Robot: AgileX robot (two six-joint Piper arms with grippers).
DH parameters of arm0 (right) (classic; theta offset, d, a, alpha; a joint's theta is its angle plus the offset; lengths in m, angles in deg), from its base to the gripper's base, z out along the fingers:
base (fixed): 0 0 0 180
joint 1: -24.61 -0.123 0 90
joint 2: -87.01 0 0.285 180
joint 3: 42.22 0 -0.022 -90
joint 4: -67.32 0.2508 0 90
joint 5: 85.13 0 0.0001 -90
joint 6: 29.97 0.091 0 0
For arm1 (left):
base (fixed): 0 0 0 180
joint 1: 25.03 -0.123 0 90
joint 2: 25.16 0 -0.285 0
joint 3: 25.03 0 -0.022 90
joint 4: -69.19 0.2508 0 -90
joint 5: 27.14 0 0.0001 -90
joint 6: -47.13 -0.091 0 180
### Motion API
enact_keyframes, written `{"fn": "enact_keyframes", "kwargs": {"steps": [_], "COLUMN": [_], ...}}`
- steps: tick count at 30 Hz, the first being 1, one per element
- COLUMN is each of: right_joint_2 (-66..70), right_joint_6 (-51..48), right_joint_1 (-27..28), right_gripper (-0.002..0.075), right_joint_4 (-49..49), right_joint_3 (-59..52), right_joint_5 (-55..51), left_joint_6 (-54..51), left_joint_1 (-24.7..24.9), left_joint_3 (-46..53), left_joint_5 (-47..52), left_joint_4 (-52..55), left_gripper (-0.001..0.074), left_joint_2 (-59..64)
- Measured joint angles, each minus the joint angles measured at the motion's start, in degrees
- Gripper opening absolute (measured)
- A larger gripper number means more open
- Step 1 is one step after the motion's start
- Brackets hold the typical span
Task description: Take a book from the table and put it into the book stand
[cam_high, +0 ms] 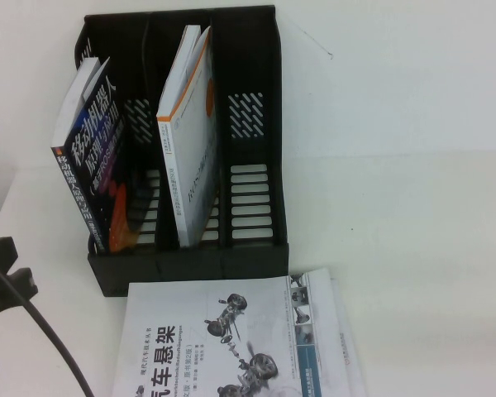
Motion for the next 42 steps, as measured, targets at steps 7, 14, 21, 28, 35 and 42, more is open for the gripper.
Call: {"fn": "enact_keyframes", "kwargs": {"steps": [7,14,21,28,35,42], "right_joint_2": [0.0,0.0,0.0,0.0,-0.1,-0.1], "right_joint_6": [0.0,0.0,0.0,0.0,0.0,0.0], "right_joint_1": [0.0,0.0,0.0,0.0,0.0,0.0], "right_gripper": [0.0004,0.0004,0.0004,0.0004,0.0,-0.0001], "right_joint_4": [0.0,0.0,0.0,0.0,0.0,0.0], "right_joint_3": [0.0,0.0,0.0,0.0,0.0,0.0], "right_joint_5": [-0.8,-0.8,-0.8,-0.8,-0.8,-0.8], "left_joint_6": [0.0,0.0,0.0,-0.2,-0.4,-0.4], "left_joint_1": [0.0,0.0,0.0,-2.2,-9.7,-13.6], "left_joint_3": [0.0,0.0,0.0,0.1,9.8,28.4], "left_joint_5": [0.2,0.4,4.8,7.0,-2.3,-10.7], "left_joint_4": [0.0,0.0,0.0,4.2,10.3,10.3], "left_gripper": [-0.0001,-0.0002,-0.0002,-0.0002,-0.0002,-0.0002], "left_joint_2": [0.0,0.0,-7.5,-19.0,-27.6,-36.0]}}
